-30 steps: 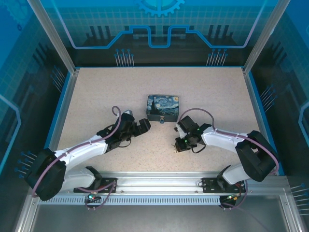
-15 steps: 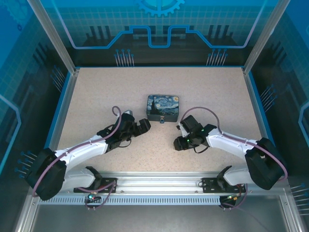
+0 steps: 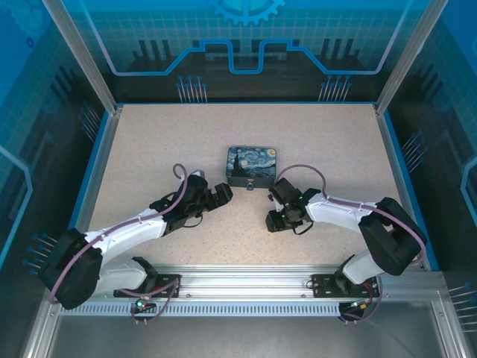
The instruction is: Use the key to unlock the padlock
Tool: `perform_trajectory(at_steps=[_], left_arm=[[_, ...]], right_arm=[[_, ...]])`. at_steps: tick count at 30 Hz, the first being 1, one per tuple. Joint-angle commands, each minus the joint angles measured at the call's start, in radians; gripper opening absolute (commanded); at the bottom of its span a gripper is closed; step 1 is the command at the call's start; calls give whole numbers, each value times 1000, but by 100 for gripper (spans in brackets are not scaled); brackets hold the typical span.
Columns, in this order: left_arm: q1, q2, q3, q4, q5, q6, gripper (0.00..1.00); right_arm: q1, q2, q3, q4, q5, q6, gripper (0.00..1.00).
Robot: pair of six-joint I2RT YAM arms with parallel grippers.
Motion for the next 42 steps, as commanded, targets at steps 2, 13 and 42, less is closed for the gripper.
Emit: perform_trajectory(at_steps=[2,13,42], left_arm=[[-9,2,18,23,11,-10,99],[-8,13,18,29,13,-10,99],[-8,26,10,52,5,-14,99]], right_arm=[[41,73,37,-14,61,-4,28],[41,43,66,-40,62,-51,0],[48,-14,69,-126,136,366,44]])
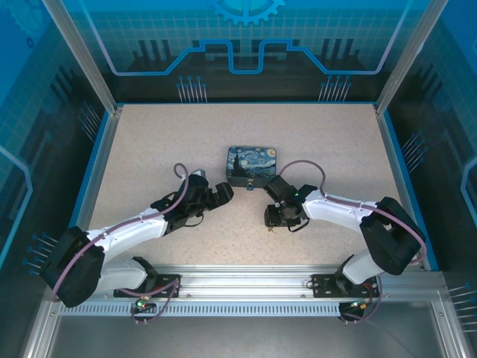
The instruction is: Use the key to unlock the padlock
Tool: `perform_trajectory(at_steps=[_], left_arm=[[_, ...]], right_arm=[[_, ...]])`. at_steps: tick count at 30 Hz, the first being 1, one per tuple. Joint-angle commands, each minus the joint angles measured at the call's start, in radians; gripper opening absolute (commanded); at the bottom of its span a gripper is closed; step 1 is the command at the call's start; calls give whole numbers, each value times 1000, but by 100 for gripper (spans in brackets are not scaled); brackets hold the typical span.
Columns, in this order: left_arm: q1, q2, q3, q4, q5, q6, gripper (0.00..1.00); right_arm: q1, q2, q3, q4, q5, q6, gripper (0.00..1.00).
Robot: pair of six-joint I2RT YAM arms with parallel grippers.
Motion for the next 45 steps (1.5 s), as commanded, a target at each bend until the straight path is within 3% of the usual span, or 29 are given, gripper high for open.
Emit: perform_trajectory(at_steps=[1,16,24,32,39,45], left_arm=[[-9,9,9,22,0,-16,99],[-6,14,-2,55,-8,-2,99],[9,12,-7,72,4,5,99],[22,12,-14,80,14,6,99],[26,13,-7,74,21,9,99],[27,19,9,47,26,17,99]], right_arm=[[18,-10,-3,-46,49,149,45],[115,93,62,-76,85,277,44],[142,181,117,-98,101,296,38],[141,201,116,-98,101,301,24],[131,135,38,-27,82,259,2],[62,-5,-58,146,-24,66,0]])
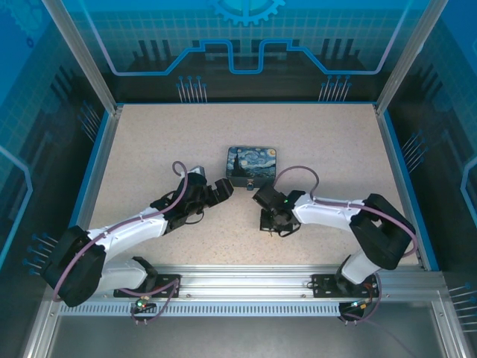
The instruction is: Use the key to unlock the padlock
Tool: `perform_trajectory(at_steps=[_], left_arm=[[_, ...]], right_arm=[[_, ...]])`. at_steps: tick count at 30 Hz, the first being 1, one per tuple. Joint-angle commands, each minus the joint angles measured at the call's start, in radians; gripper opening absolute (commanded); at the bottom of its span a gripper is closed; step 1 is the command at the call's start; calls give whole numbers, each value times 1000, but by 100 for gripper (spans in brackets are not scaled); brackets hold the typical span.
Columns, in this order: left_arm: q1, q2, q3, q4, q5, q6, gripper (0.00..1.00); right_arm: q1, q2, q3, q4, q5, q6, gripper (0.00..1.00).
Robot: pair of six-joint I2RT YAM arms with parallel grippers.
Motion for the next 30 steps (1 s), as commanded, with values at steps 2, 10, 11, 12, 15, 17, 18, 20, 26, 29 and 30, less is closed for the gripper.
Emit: perform_trajectory(at_steps=[2,10,11,12,15,17,18,20,26,29,30], left_arm=[[6,16,15,-20,27,17,99],[6,30,25,-10,73,10,99],[7,34,27,-5,86,8,99],[6,37,30,3,101,7,99],[6,49,46,4,137,-3,99],[6,60,62,4,157,-13,99],[7,65,67,5,168,-23,99],[6,74,79,13,192,-48,99],[-5,118,100,95,274,-163,99],[-16,139,98,149,293,-234,99],[-21,149,92,188,303,-259,99]], right_arm=[[-63,-101,-60,126,-128,-195,0],[-227,-267,-111,268,-491,-419,0],[-246,-276,-115,279,-523,-429,0],[-265,-284,-117,285,-549,-436,0],[-314,-291,-124,309,-611,-429,0],[-343,-293,-138,350,-660,-405,0],[-356,-297,-151,382,-686,-383,0],[-373,-300,-171,445,-726,-344,0],[-384,-302,-205,568,-781,-260,0],[-384,-307,-222,613,-796,-226,0],[-384,-306,-225,625,-802,-218,0]])
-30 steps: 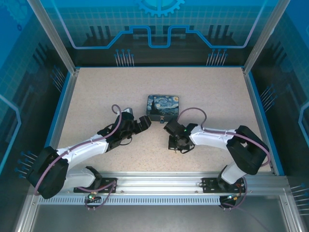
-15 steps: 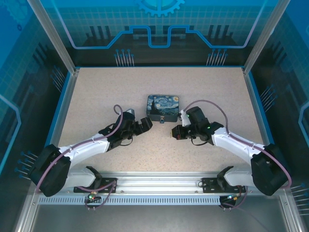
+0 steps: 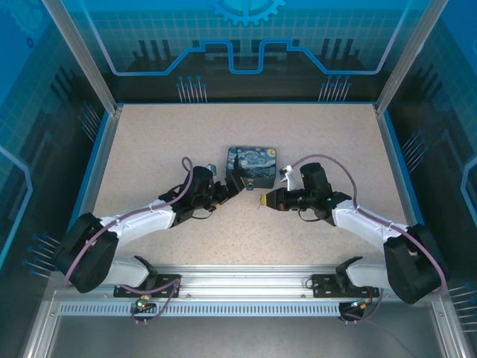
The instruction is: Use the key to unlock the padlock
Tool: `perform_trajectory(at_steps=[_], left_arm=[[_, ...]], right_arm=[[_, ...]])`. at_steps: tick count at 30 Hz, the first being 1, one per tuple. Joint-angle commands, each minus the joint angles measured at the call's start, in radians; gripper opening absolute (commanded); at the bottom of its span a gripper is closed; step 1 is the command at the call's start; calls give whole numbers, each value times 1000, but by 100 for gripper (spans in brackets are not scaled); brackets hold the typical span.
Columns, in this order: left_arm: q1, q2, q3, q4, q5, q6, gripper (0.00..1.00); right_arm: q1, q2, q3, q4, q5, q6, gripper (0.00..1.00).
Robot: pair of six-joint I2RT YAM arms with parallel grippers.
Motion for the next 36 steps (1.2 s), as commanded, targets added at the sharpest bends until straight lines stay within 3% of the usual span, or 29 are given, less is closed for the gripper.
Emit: perform_trajectory(at_steps=[1,3,9,21,36], left_arm=[[-20,32,13,131,67,-117,99],[-28,58,9,196,80,-141,98],[-32,136,29,316,177,-151,82],[-53,158,70,337,234,-132,75],[-75,186,72,355,281,-117,46]], right_arm=[[-7,-22,-22,92,-60,54,0],[-7,-27,-26,107,-73,52,0],[-7,-53,10,15,-107,-69,0],[-6,-11,51,-44,-135,-152,0],[-4,-8,57,-64,-103,-162,0]])
